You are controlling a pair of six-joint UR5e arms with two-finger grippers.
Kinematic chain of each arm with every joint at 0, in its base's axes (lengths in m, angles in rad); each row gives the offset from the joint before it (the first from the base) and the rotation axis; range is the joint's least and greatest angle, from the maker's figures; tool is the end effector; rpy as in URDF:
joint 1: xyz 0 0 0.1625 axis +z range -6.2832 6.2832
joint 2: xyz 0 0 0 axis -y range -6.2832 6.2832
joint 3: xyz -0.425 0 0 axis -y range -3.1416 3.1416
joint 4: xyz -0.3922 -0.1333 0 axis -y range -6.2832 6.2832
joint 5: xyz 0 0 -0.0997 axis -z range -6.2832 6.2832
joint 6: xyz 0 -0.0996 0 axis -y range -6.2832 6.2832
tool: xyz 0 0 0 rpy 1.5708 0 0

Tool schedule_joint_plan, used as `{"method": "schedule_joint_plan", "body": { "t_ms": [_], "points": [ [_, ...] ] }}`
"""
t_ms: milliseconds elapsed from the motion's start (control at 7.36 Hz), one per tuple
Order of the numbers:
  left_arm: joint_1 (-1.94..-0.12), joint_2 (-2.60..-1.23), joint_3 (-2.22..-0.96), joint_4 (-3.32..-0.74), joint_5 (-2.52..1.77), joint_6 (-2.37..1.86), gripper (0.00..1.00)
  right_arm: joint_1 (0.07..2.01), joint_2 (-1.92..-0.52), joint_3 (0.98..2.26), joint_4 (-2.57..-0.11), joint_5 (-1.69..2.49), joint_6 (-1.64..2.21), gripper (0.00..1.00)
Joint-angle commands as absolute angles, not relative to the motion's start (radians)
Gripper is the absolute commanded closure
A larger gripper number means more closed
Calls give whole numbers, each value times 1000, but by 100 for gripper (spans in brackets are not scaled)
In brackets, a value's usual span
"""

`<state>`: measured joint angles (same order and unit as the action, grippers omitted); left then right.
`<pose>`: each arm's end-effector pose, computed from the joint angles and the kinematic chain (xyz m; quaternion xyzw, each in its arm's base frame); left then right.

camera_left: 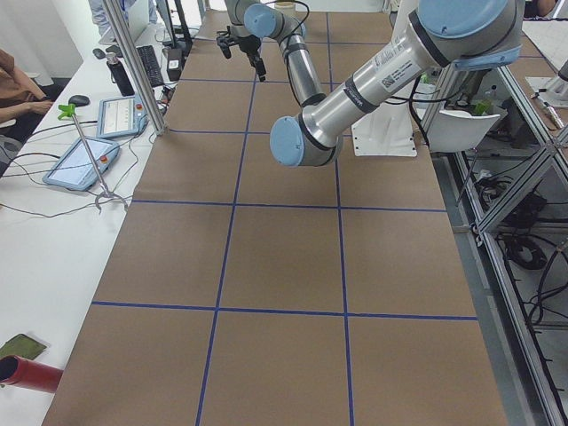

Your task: Left arm hands cup to right arm to dump lemon

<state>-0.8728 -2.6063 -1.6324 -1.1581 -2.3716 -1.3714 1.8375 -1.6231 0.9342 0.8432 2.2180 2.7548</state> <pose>0.3804 -0.5496 0.0210 -0.1578 0.4532 -0.1631 0.8620 0.1612 -0.3123 0.7255 0.0352 -0.7484 0.6011 0.2781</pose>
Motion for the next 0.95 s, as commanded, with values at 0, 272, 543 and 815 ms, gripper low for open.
{"method": "schedule_joint_plan", "body": {
  "t_ms": [0, 272, 543, 815],
  "points": [
    [-873, -2608, -1635, -1158, -2372, -1371, 0, 1836, -1606, 916, 842, 2220, 2810, 100],
    [-873, -2608, -1635, -1158, -2365, -1371, 0, 1832, -1600, 905, 844, 2235, 2816, 100],
    [-873, -2608, -1634, -1158, -2359, -1371, 0, 1830, -1591, 905, 844, 2247, 2893, 100],
    [-873, -2606, -1632, -1158, -2356, -1371, 0, 1830, -1574, 905, 853, 2258, 2951, 100]
  ]
}}
